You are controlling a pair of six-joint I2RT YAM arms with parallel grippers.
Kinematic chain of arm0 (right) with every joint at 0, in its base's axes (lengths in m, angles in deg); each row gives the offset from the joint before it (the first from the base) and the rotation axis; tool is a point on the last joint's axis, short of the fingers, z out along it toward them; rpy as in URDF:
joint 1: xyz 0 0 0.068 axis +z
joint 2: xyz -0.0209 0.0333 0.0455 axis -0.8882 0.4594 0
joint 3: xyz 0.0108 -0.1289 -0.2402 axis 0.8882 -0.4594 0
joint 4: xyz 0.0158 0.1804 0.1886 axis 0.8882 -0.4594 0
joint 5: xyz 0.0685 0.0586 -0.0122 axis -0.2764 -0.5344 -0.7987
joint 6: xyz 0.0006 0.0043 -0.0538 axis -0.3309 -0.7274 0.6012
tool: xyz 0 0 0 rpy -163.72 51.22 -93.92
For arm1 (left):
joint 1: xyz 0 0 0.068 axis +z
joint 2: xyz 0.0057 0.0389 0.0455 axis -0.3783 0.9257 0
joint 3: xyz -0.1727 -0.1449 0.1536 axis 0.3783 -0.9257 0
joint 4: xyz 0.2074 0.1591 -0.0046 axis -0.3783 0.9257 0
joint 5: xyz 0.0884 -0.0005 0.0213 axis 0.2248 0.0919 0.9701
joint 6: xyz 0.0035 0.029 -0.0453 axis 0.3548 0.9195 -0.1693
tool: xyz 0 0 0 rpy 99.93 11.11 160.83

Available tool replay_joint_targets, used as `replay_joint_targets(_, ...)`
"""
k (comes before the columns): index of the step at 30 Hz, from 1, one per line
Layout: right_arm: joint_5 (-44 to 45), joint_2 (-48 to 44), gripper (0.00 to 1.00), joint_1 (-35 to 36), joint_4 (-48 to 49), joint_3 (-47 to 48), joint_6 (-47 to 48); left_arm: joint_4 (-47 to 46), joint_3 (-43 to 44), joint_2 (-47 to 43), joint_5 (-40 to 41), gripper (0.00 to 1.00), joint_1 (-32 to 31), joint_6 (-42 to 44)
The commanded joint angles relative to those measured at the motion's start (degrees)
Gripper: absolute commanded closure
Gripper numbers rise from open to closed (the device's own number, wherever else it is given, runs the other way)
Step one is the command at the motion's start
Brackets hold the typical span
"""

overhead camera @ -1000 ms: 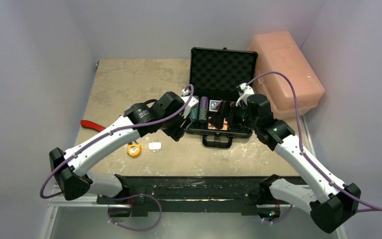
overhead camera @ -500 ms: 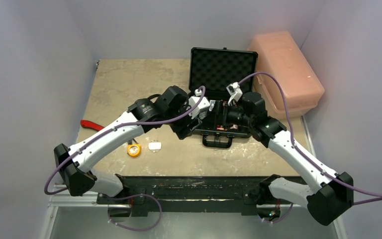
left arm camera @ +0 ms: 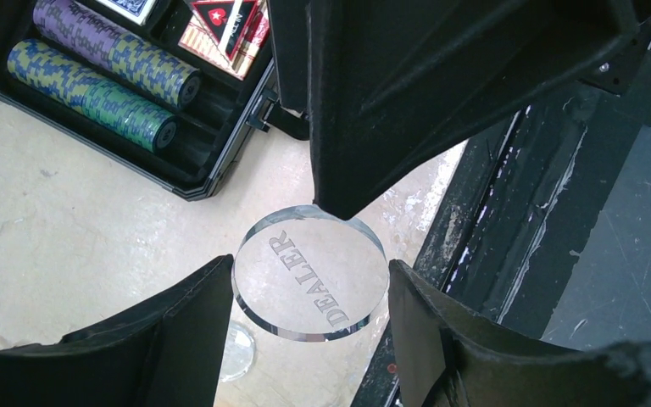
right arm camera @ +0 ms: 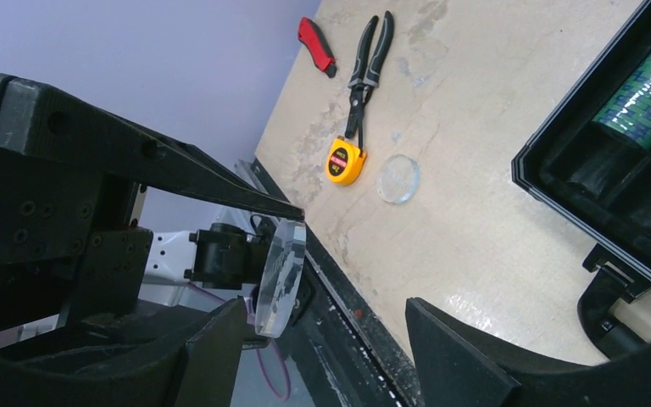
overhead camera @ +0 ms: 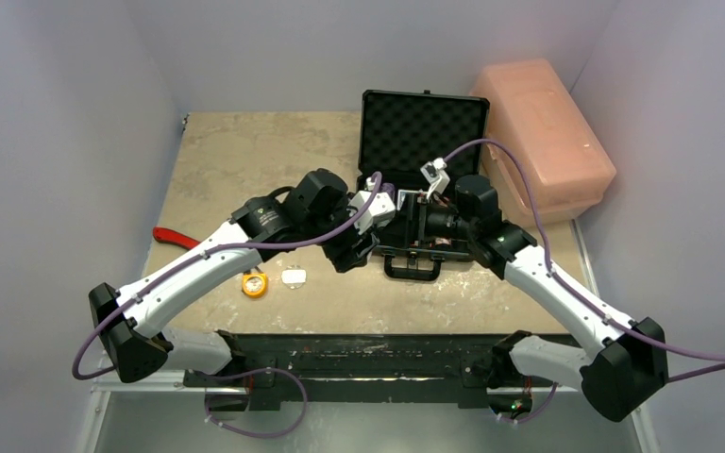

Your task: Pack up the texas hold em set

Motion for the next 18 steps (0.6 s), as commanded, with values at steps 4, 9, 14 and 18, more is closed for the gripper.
replay_joint_targets(4, -1.3, 1.6, 0.31, 1.9, 2.8, 0.7, -1.2, -3.1, 0.2, -1.0, -2.3, 1.0, -0.2, 1.2)
replay_joint_targets(9, -0.5, 2.8, 0.34, 3.8, 3.2, 1.7, -1.6, -2.9, 0.2, -0.8, -2.2, 1.0, -0.2, 1.2)
replay_joint_targets(14, 0.0, 3.5, 0.37, 5.3, 4.0, 1.9, -2.1, -2.5, 0.2, -0.3, -2.4, 1.0, -0.2, 1.2)
replay_joint_targets(18, 0.6, 4.0, 0.41, 6.3, 4.5, 2.0, -2.6, -2.4, 0.2, -0.1, -2.4, 1.0, -0.2, 1.2)
